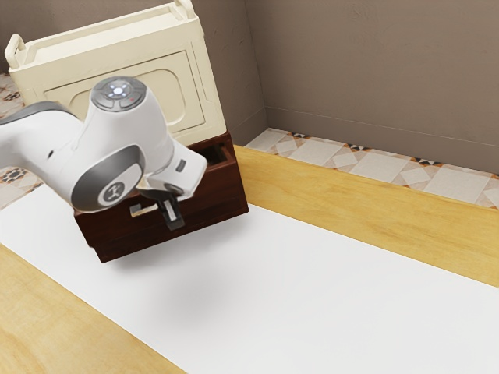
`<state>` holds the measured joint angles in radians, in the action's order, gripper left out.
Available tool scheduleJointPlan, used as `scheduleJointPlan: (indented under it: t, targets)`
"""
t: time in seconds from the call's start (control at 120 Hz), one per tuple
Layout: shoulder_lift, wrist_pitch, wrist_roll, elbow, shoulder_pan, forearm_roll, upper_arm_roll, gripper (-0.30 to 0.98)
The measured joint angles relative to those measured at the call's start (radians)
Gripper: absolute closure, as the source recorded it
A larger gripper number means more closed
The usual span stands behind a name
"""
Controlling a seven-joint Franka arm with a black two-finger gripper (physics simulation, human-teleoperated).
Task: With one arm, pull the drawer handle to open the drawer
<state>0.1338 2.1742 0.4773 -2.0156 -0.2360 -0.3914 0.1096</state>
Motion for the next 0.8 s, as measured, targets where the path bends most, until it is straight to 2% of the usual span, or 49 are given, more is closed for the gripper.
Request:
scheduleJointPlan:
  t: [0.333, 0.608, 0.8]
  targets:
    - [0.058, -0.006, -0.008, -0.052, 0.002, 0.018, 0.010, 0.40]
    - [0.095, -0.007, -0.017, -0.092, 0.003, 0.026, 0.019, 0.35]
    - [0.113, -0.016, -0.022, -0.101, 0.002, 0.036, 0.032, 0.38]
